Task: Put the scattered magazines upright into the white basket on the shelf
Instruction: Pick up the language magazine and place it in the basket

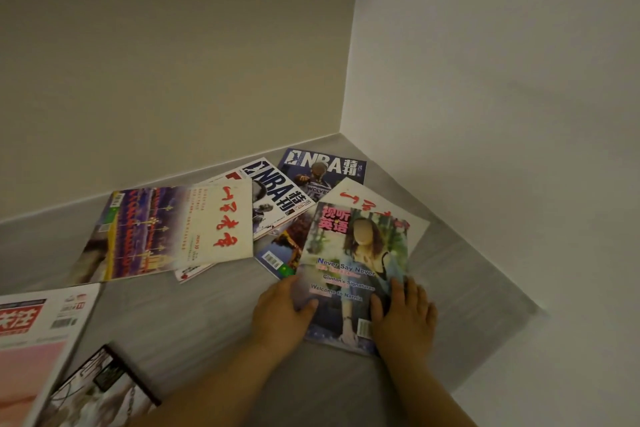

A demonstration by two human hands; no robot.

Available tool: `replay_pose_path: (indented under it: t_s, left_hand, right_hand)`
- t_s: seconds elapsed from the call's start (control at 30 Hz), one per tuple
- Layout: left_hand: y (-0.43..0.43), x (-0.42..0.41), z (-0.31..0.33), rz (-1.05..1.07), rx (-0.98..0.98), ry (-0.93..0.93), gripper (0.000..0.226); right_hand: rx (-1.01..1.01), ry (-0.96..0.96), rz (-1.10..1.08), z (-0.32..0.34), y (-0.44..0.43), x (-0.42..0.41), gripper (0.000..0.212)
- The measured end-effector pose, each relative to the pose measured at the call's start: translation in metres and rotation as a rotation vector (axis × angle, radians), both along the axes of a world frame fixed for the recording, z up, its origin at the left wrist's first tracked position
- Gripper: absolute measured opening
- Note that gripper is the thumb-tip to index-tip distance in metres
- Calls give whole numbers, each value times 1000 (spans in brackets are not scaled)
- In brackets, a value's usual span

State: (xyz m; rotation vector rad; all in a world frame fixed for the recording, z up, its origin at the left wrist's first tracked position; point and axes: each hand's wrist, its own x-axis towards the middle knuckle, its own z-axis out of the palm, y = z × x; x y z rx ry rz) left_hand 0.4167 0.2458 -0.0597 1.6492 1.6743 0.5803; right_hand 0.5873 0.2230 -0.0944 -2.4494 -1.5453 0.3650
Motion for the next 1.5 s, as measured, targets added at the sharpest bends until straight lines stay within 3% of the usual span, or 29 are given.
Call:
replay_pose_path:
  t_s: [0.13, 0.3, 0.47, 0.6, 0.77, 0.93, 1.0, 1.2, 1.5]
  left_hand:
    - [7, 9, 11, 111, -118, -272, 25]
    - [11, 8, 12, 70, -135, -130, 17]
    - [2, 7, 14, 8, -47, -79, 30]
    - [-4, -4, 26, -17, 34, -249, 19]
    - [-11, -43, 49, 5, 186, -353, 21]
    - [-21, -124, 70, 191, 423, -335, 11]
    - [-24, -168, 77, 273, 467, -304, 17]
    - [-39, -322, 95, 447, 512, -184, 25]
    - [-45, -524, 117, 671, 560, -133, 19]
  right_hand:
    - [24, 31, 0, 0, 0, 1, 57]
    - [42, 60, -2, 1, -3, 1, 59]
    - [48, 111, -5, 5, -6, 1, 64]
    - [216, 324, -129, 20, -3, -3, 54]
    - [288, 824, -184, 63, 19, -34, 50]
    - [283, 1151, -133, 112, 34, -110, 16]
    - [267, 1239, -40, 129, 34, -150, 17]
    - [271, 1218, 299, 163, 42, -294, 23]
    - [255, 1187, 533, 173, 42, -485, 25]
